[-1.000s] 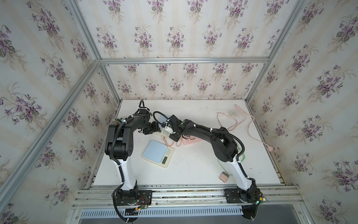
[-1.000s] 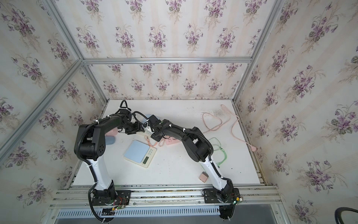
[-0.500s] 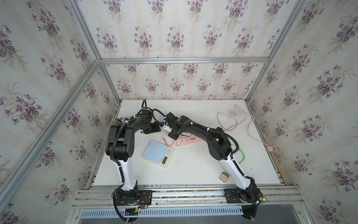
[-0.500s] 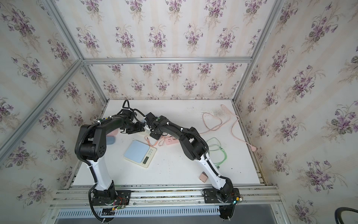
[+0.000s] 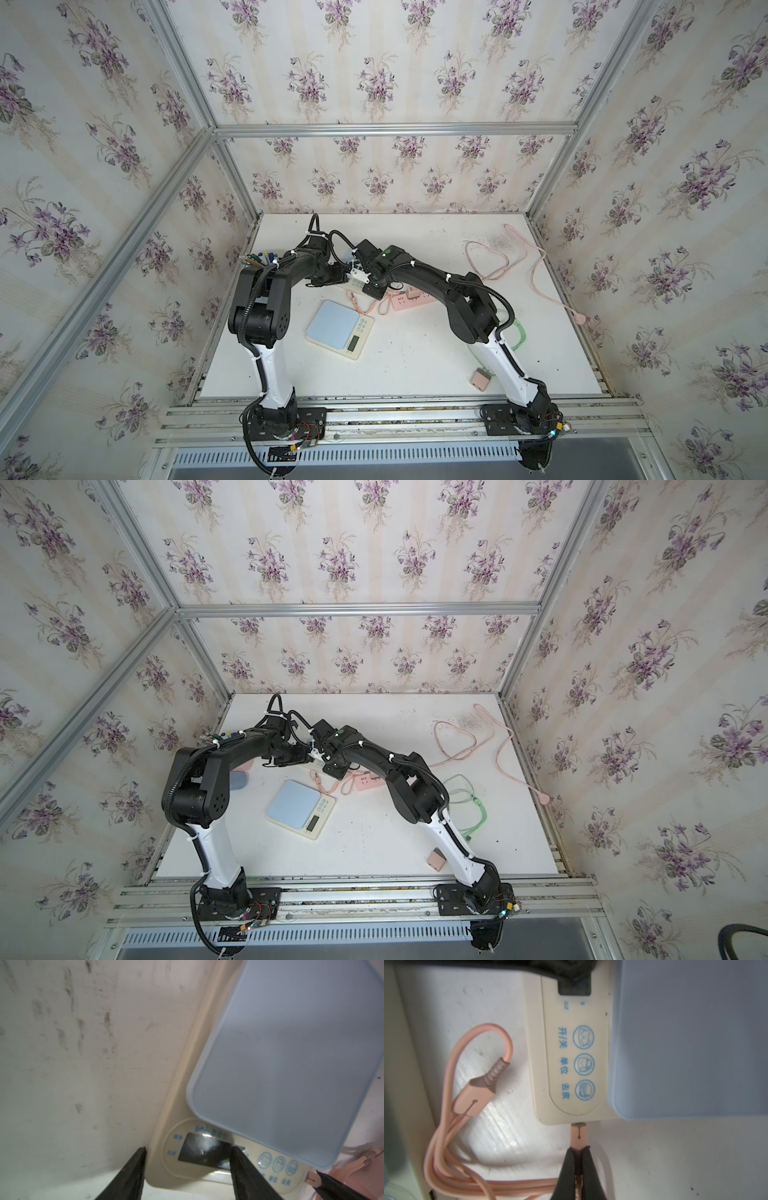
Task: Charge the electronic scale
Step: Insert the charging cable into the electronic scale.
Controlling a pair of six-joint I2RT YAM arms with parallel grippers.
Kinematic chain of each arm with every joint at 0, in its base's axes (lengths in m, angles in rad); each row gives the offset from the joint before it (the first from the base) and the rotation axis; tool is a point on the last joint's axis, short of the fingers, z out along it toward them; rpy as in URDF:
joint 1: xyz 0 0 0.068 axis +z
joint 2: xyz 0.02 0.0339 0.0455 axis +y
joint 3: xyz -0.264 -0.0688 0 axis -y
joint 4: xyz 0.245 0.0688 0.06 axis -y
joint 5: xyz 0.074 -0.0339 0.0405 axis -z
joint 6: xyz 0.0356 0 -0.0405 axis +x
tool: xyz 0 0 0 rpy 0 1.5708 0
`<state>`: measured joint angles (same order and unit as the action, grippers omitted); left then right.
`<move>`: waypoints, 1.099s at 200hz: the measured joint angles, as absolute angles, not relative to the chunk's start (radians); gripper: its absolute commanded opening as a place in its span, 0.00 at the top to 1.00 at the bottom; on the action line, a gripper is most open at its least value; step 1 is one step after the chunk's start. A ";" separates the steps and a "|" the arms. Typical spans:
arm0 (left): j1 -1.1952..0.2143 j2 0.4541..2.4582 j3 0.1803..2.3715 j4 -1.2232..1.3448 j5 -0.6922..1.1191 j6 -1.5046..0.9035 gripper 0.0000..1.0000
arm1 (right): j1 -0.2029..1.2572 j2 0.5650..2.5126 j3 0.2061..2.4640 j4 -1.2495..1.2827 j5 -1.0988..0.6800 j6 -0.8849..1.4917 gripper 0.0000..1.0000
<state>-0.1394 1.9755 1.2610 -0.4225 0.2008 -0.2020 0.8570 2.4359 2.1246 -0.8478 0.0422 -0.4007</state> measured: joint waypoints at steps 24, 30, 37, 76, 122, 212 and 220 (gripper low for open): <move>-0.145 1.969 1.251 -0.408 0.199 -0.202 0.41 | 0.857 2.437 2.128 -0.856 0.042 -0.401 1.00; -0.147 1.967 1.248 -0.402 0.199 -0.202 0.41 | 0.856 2.437 2.130 -0.860 0.042 -0.401 1.00; -0.148 1.965 1.244 -0.396 0.199 -0.203 0.42 | 0.856 2.437 2.130 -0.863 0.042 -0.400 1.00; -0.162 1.953 1.216 -0.355 0.189 -0.211 0.43 | 0.855 2.439 2.144 -0.890 0.041 -0.395 1.00; -0.162 1.941 1.214 -0.343 0.176 -0.229 0.38 | 0.847 2.463 2.177 -0.921 0.025 -0.391 0.95; -0.030 2.057 1.498 -0.544 0.307 -0.265 0.27 | 0.791 2.493 2.230 -0.439 -0.041 -0.367 0.56; -0.027 2.054 1.509 -0.551 0.314 -0.264 0.27 | 0.791 2.481 2.228 -0.438 -0.045 -0.365 0.55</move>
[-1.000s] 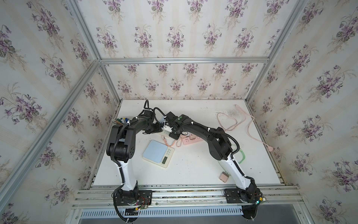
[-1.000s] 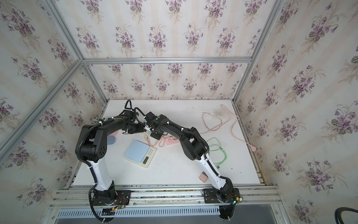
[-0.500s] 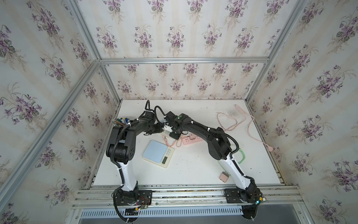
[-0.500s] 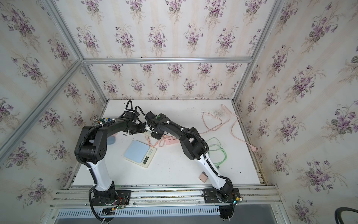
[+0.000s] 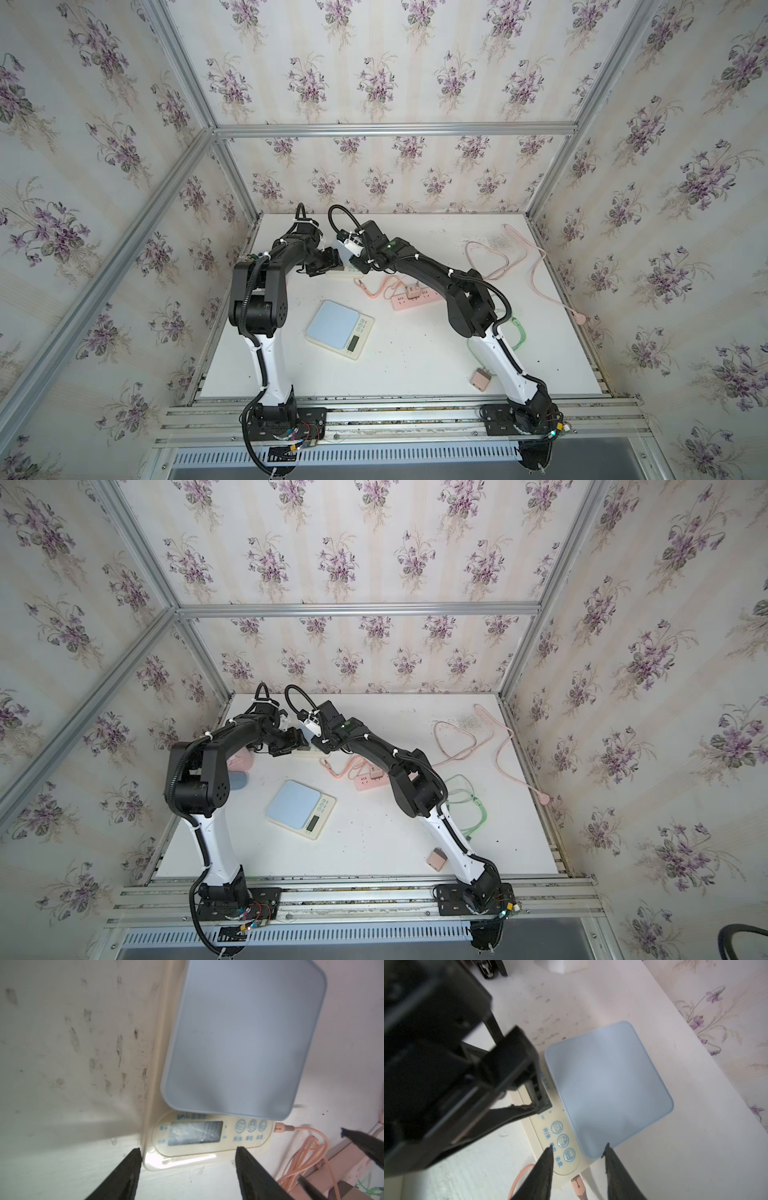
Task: Charge the electronic scale
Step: Insert the charging cable into the electronic scale.
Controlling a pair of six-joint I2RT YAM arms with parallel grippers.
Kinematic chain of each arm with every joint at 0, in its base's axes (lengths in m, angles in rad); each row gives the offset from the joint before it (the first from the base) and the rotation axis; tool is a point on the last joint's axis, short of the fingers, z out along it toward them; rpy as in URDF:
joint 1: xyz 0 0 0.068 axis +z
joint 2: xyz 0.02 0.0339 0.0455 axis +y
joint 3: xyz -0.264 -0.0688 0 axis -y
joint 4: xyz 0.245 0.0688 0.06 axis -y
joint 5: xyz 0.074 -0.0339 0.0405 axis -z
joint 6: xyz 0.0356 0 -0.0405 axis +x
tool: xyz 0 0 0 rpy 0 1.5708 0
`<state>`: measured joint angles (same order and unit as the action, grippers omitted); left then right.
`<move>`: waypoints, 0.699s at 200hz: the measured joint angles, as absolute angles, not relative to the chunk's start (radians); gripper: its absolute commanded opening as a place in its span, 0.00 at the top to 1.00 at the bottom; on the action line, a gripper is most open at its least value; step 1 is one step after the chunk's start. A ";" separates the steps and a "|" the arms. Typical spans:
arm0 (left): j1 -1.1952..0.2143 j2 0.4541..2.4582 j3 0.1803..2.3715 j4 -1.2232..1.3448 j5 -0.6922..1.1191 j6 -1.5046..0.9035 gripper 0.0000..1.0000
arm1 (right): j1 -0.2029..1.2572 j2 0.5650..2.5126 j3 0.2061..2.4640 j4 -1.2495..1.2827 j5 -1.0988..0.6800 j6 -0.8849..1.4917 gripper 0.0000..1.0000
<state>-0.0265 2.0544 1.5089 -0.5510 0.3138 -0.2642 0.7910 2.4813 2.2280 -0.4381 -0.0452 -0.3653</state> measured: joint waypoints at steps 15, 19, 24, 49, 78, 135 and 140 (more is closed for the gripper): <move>-0.020 2.035 1.512 -0.564 0.319 -0.261 0.26 | 0.792 2.449 2.215 -0.439 -0.067 -0.357 0.54; -0.020 2.028 1.511 -0.567 0.319 -0.260 0.26 | 0.792 2.438 2.208 -0.439 -0.071 -0.353 0.54; -0.019 2.017 1.510 -0.571 0.319 -0.257 0.26 | 0.791 2.419 2.197 -0.439 -0.072 -0.344 0.54; -0.017 1.940 1.491 -0.585 0.319 -0.245 0.26 | 0.791 2.289 2.114 -0.443 -0.085 -0.308 0.54; -0.027 1.829 1.451 -0.590 0.318 -0.235 0.26 | 0.787 2.054 1.973 -0.432 -0.043 -0.229 0.53; -0.275 1.599 1.346 -0.590 0.267 -0.188 0.26 | 0.639 1.493 1.341 -0.447 0.073 0.127 0.49; -0.317 1.583 1.337 -0.589 0.254 -0.184 0.26 | 0.629 1.439 1.274 -0.458 0.075 0.163 0.47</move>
